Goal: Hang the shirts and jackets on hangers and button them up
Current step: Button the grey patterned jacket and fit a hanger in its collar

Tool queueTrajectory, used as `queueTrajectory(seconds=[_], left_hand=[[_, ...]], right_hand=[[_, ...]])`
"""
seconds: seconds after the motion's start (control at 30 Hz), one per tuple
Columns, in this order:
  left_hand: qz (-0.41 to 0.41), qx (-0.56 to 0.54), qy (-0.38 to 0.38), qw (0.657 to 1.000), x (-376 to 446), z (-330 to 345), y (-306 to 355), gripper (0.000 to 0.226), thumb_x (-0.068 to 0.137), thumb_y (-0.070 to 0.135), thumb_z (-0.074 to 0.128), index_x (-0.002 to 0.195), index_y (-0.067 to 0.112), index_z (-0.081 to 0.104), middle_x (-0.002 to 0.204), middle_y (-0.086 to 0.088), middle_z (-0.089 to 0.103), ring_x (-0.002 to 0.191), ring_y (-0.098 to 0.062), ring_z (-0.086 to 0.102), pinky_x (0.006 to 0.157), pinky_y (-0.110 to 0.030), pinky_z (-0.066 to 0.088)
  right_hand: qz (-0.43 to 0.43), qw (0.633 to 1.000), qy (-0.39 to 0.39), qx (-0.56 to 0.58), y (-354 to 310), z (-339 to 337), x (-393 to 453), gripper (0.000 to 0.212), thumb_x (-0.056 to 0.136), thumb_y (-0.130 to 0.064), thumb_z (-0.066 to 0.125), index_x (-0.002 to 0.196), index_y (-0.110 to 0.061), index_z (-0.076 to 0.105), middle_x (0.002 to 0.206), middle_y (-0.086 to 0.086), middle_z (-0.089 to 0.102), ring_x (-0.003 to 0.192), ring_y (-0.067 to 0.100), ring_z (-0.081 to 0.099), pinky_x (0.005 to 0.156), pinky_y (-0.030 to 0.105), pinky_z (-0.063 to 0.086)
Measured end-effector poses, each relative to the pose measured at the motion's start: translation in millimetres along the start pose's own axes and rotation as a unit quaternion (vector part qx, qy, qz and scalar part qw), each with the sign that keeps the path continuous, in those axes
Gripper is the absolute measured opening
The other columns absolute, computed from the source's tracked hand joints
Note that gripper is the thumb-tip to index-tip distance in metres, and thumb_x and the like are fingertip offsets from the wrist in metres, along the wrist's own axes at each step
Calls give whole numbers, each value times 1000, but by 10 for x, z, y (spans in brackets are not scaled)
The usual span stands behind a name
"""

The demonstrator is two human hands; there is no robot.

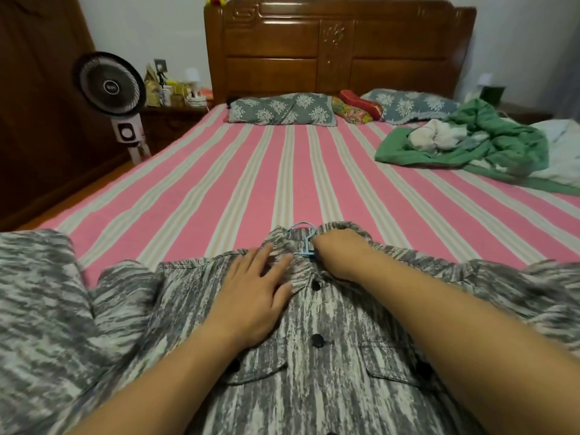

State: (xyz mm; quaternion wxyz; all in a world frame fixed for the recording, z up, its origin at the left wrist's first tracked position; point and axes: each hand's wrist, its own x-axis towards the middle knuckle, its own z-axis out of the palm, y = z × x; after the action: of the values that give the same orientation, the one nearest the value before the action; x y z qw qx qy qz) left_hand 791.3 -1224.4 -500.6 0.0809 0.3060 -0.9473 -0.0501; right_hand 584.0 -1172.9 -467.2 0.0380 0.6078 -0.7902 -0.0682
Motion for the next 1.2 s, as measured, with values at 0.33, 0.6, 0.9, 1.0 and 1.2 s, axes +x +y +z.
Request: queueTrajectory(seconds=[0.33, 0.6, 0.9, 1.0, 1.2], left_hand=[[-106, 21, -108, 988, 100, 85, -318, 62, 95, 75, 2, 149, 58, -21, 166, 6, -25, 151, -27, -29, 119, -62, -17], [-161, 18, -181, 970, 294, 142, -472, 66, 89, 83, 2, 149, 62, -16, 166, 11, -21, 155, -29, -19, 120, -66, -6], [15, -81, -86, 993, -542, -505, 1744, 79, 89, 72, 22, 153, 31, 42, 162, -17, 31, 150, -33, 27, 122, -42, 22], [58, -31, -219, 974, -908, -166, 2256, 76, 85, 88, 8, 155, 57, 8, 171, 2, -3, 157, -26, -5, 125, -51, -4], [44, -27, -273, 961, -914, -48, 2317, 82, 65, 95, -1, 144, 73, -4, 167, 16, -16, 155, -23, -19, 119, -59, -15]], right_hand=[[165, 984, 50, -31, 420, 180, 607, 49, 96, -54, 56, 121, -12, 61, 118, 13, 58, 112, 34, 51, 88, 41, 45], [114, 989, 34, 89, 388, -192, -519, 53, 104, -52, 25, 142, -23, 47, 138, 14, 56, 130, 39, 46, 110, 52, 34], [500, 792, 179, 301, 2043, 150, -3751, 26, 80, -28, 59, 95, -12, 74, 104, 20, 71, 96, 33, 65, 86, 42, 52], [562, 541, 267, 566, 2355, 151, -4139, 12, 81, -19, 64, 93, -17, 66, 105, 9, 65, 79, 17, 53, 76, 39, 50], [445, 284, 296, 796, 2784, -49, -3952, 16, 95, -15, 55, 106, -8, 64, 96, 9, 67, 91, 22, 64, 88, 41, 52]])
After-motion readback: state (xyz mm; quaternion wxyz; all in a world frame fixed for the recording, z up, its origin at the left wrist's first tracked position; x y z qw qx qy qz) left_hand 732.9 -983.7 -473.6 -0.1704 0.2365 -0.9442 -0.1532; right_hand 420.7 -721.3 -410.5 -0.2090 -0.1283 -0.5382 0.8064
